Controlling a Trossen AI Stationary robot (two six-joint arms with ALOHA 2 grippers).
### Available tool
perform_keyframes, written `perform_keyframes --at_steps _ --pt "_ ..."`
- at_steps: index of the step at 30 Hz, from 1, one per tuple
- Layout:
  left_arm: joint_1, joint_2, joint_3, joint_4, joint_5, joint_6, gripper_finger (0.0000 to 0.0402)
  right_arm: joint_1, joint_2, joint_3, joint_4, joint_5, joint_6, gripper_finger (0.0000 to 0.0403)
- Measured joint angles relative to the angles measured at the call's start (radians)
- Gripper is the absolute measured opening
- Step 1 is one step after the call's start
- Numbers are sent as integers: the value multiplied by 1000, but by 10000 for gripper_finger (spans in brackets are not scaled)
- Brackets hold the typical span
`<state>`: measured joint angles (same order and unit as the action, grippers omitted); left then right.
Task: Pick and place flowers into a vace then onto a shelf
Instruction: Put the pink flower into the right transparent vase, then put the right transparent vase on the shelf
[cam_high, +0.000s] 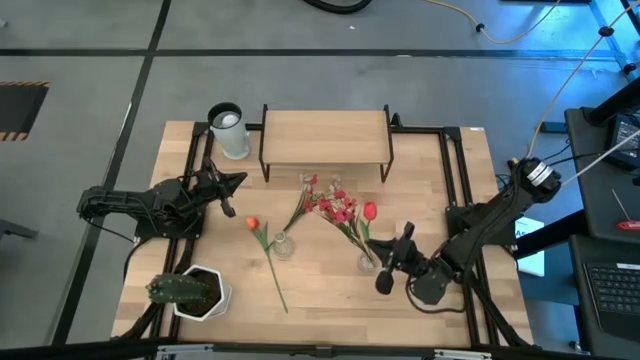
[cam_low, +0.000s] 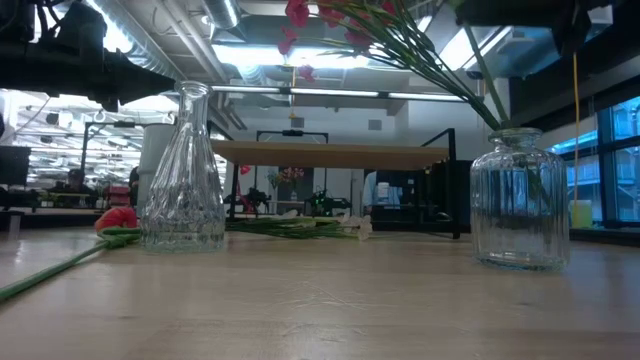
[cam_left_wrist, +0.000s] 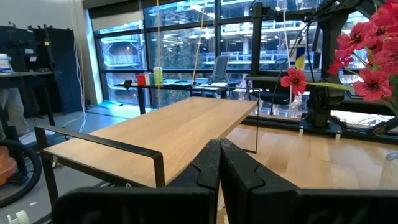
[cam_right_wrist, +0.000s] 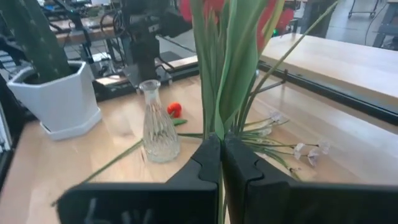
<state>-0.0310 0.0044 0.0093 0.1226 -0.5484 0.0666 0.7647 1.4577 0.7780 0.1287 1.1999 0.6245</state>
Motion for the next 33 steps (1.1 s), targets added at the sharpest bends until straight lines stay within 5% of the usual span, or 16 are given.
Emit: perform_keyframes --at_steps 9,20,28,33 --pt "0 0 0 0 0 -23 4 0 21 0 0 -24 -6 7" --pt "0 0 0 0 0 -26 4 0 20 0 -7 -25 -33 85" --pt "0 0 0 0 0 -26 4 2 -32 0 -27 -30 -49 101" --pt "0 0 0 0 -1 -26 4 22 -104 0 -34 -121 27 101"
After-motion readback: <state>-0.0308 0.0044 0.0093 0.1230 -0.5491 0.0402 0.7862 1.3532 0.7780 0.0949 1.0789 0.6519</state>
